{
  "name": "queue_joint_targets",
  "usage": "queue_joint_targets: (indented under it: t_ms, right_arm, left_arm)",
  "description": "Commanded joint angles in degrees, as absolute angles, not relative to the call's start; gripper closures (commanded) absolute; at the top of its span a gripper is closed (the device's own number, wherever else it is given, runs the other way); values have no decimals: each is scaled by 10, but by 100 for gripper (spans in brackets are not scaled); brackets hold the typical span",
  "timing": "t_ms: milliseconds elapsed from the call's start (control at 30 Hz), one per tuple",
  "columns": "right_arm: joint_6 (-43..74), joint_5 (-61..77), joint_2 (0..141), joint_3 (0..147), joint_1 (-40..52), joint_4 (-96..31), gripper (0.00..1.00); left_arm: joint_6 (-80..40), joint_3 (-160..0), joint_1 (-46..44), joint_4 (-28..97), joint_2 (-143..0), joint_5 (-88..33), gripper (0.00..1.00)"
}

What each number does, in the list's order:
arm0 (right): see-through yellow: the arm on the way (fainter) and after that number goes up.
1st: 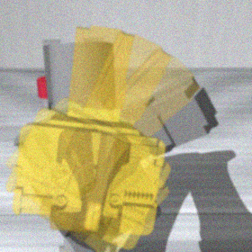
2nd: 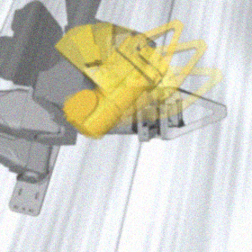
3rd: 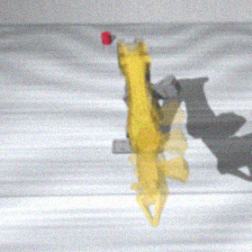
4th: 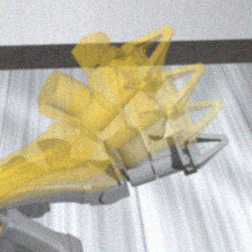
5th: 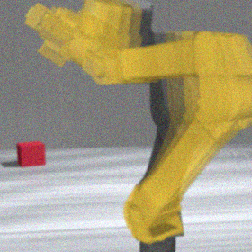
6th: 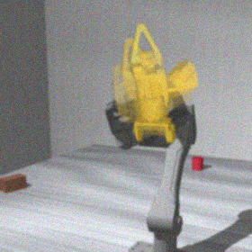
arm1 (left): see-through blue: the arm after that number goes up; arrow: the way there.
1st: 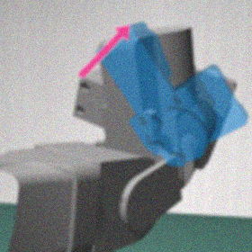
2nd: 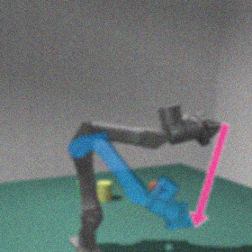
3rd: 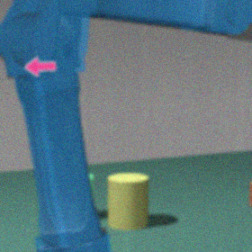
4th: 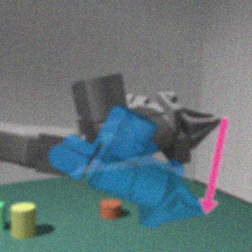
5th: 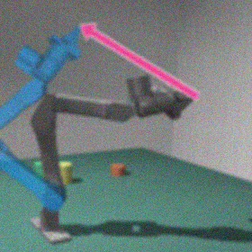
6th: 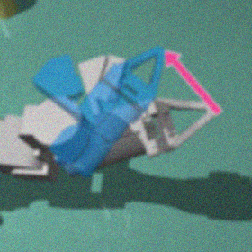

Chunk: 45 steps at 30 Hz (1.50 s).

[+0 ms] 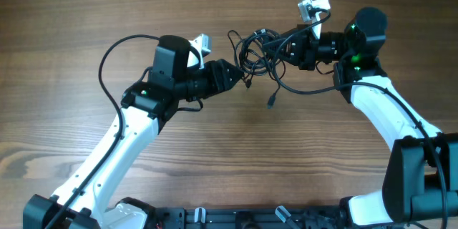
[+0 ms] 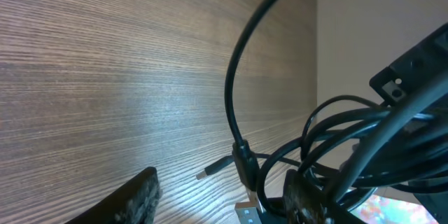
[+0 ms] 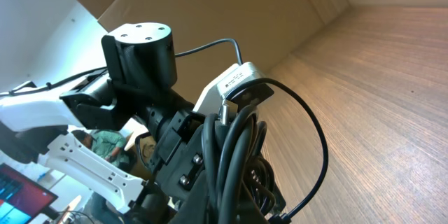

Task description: Untangle cables

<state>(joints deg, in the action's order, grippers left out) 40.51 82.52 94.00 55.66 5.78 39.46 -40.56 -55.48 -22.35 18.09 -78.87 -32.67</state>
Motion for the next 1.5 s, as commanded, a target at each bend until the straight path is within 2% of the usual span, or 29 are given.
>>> queue_joint_targets:
  t_ms: [0,133,233,400,633,700,733,767,833,900,933,1067,1200,1300,1467]
  right_arm:
    - [422,839,932,566,60,396,96]
    - [422,839,932,566,60,397,96]
    - [440,824,932,566,56,422,96]
    - [576,769,932,566,3,572,96]
    - [587,768,932,566,-25,566,96]
    - [587,768,932,566,-25,548,96]
    - [587,769,932,566,-25,544,96]
    - [586,772,932,566,-25,537,96]
    - [584,776,932,566,-25,524,96]
    - [574,784,932,566,-24,495,96]
    - [563,791,932,566,-24,480,96]
    - [448,815,932,566,-3,353,96]
    - [345,852,932,566,17,329,96]
    - [332,876,932,566,17,329,96]
    - [364,919,932,566,17,345,96]
  left_arm:
    - [-392,-558,-260,173,-824,-294,43]
    - [-394,-558,-299,135,-922,-284,45]
    - [-394,-558,-282,220,-955,-230,54]
    - [-394,-558,-228,319,-956,-172,54]
    - [-399,-558,-182,369,-956,-125,54]
    - [-456,-558,-166,379,-956,-115,53]
    - [-487,-558,-158,389,-956,-100,53]
    - [-538,-558,-145,409,-956,-72,47]
    - [-610,-558,-113,427,-956,-62,30]
    - [-615,-558,-90,401,-956,-134,6]
    - [-610,-558,-82,376,-956,-185,0]
    - [-383,-558,-88,168,-956,-490,0]
    - [-252,-558,-125,18,-953,-708,0]
    - [-248,-558,-158,-68,-952,-731,0]
    - [-244,-558,-197,-84,-953,-659,0]
